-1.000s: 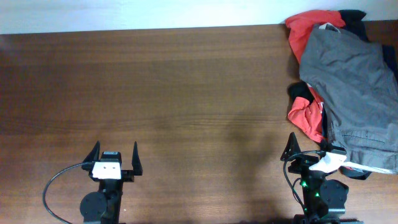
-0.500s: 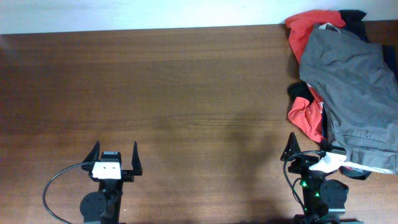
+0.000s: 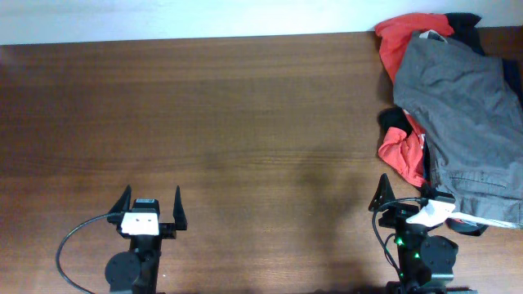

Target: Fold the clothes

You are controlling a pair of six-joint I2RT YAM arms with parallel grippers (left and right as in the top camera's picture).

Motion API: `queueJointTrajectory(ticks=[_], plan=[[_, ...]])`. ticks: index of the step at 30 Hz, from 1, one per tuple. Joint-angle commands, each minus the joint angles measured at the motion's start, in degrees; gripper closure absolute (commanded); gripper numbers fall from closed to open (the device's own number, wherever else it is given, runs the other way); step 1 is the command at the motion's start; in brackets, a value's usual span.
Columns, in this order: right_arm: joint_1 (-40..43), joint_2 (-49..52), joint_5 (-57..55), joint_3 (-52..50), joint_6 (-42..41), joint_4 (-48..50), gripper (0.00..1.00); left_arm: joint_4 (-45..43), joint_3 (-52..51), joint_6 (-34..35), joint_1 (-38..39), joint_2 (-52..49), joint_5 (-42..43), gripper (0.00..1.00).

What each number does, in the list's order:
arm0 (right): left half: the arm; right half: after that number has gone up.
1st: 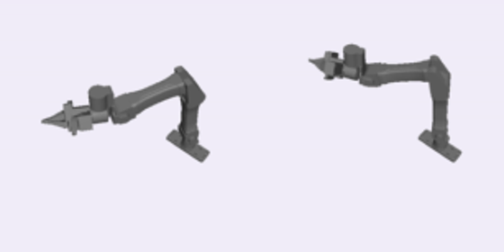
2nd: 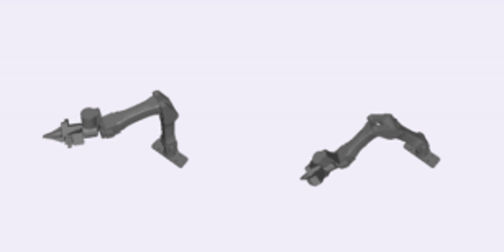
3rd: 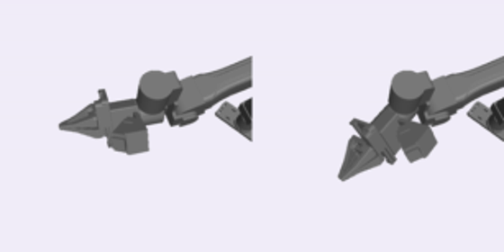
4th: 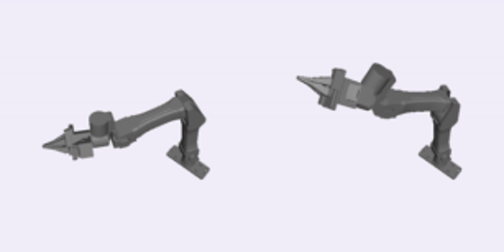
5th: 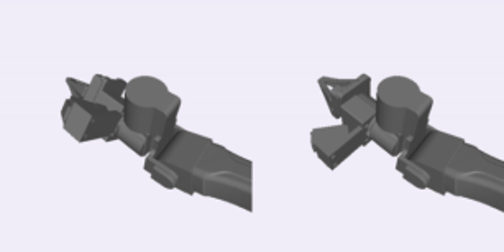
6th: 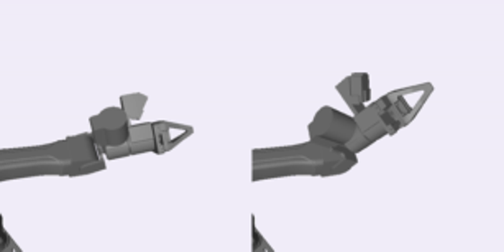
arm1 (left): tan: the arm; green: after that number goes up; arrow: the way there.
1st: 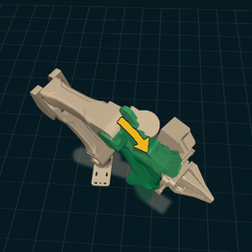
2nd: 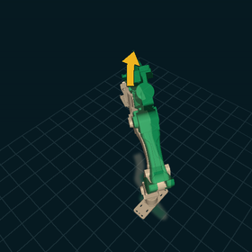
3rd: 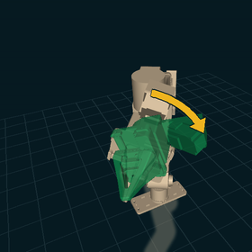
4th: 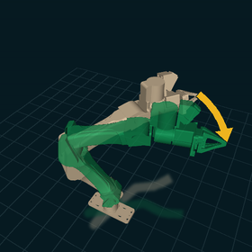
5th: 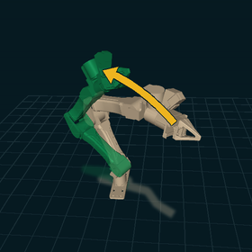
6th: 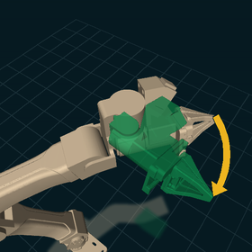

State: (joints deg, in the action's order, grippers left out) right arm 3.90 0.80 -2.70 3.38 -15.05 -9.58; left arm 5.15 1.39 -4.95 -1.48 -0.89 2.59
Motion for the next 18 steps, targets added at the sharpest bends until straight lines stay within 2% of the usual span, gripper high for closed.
queueJointTrajectory(ticks=[1,7,10,15,18], plan=[[0.26,-0.59,2.6,-0.63,-0.48,2.56,0.01,-0.81,-0.5,-0.94,-0.31,0.52,2.08,0.01],[0.26,-0.5,6.21,1.6,-0.42,6.99,0.01,-5.18,-0.11,-0.98,-0.28,0.48,12.52,0.01],[0.26,0.79,6.16,5.44,0.37,6.8,0.01,-5.07,2.21,-0.98,-0.31,-0.57,12.92,0.01],[0.26,9.09,6.12,15.93,2.8,4.24,0.01,-4.52,9.53,-1.03,-0.28,-8.11,12.94,0.01],[0.26,17.88,6.16,24.35,2.8,1.01,0.01,-2.97,16.17,-1.18,-0.31,-16.09,12.94,0.01]])
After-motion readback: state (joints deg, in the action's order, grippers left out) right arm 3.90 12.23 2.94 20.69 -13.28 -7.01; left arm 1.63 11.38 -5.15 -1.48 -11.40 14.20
